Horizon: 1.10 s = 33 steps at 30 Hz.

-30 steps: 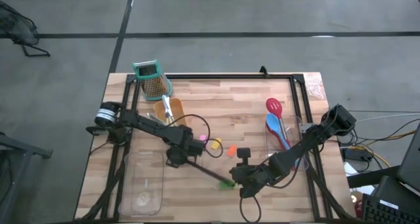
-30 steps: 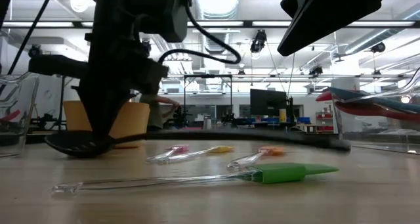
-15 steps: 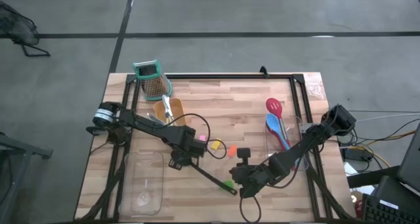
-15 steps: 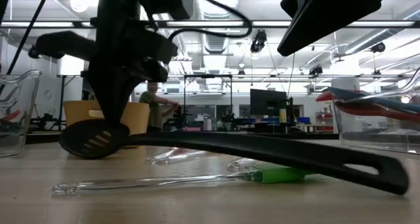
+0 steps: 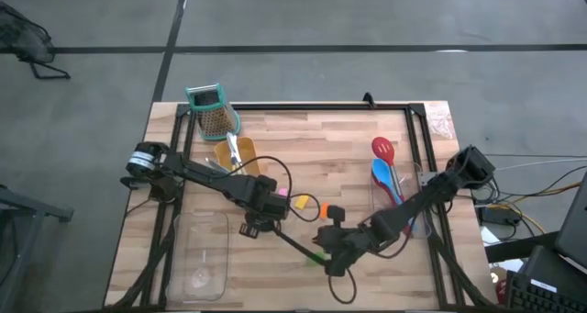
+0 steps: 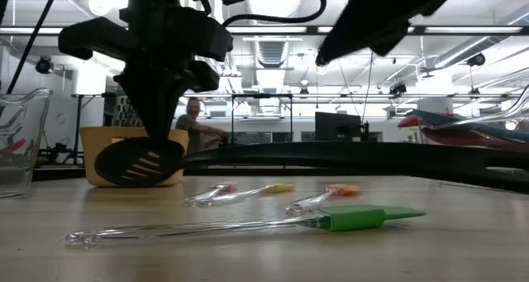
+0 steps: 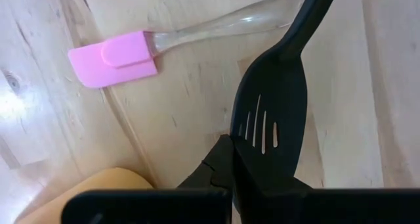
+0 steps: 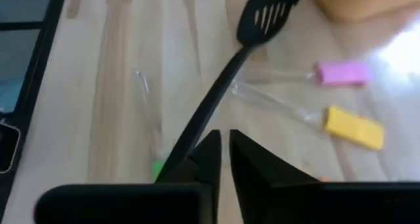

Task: Pick & Place Kitchen Items
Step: Put the black slotted spoon into the right transparent bin

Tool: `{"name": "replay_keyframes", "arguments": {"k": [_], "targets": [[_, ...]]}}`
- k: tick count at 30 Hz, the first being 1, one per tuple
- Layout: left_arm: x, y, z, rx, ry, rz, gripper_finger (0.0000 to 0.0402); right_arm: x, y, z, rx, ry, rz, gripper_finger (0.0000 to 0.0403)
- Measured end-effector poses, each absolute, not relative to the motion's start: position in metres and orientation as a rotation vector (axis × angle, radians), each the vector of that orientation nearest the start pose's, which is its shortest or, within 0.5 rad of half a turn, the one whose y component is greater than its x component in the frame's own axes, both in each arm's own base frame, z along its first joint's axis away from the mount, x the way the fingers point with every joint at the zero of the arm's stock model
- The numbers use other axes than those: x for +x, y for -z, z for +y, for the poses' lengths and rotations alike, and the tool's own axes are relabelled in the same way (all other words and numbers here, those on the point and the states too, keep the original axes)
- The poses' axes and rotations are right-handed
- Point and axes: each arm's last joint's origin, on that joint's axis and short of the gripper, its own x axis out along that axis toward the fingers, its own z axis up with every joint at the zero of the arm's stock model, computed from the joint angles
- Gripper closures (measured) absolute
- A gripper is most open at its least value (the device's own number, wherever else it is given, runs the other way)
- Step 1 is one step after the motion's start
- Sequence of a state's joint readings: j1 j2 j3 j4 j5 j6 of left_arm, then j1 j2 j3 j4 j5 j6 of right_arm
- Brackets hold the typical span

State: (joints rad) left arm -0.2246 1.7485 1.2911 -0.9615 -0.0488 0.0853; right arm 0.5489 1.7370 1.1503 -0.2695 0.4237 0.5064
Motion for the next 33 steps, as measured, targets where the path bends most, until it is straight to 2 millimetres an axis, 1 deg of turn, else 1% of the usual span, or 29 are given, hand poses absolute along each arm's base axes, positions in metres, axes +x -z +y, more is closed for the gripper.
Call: {"name": "replay_keyframes", "arguments": {"k": [3,6,10,14,17,21,26,33], "targets": [[0.32,-0.214,-0.072,0.266,0.206,1.398,0.0401,0.319,-0.202,0.171,0.139,0.048,0.806,0.0344],[0.32,-0.214,-0.072,0.269,0.206,1.396,0.0401,0.323,-0.197,0.159,0.24,0.053,0.847,0.0312],[0.32,-0.214,-0.072,0.275,0.198,1.394,0.0401,0.325,-0.188,0.145,0.294,0.052,0.876,0.0266],[0.321,-0.214,-0.072,0.281,0.191,1.389,0.0401,0.325,-0.18,0.136,0.383,0.037,0.921,0.0224],[0.322,-0.216,-0.072,0.29,0.184,1.38,0.0401,0.322,-0.173,0.133,0.422,0.027,0.93,0.0204],[0.325,-0.221,-0.072,0.313,0.175,1.359,0.0401,0.321,-0.168,0.134,0.472,-0.016,0.914,0.0193],[0.328,-0.228,-0.072,0.314,0.175,1.334,0.0401,0.318,-0.164,0.133,0.496,0.001,0.931,0.019],[0.332,-0.237,-0.073,0.311,0.176,1.304,0.0401,0.318,-0.163,0.133,0.501,0.008,0.93,0.021]]}}
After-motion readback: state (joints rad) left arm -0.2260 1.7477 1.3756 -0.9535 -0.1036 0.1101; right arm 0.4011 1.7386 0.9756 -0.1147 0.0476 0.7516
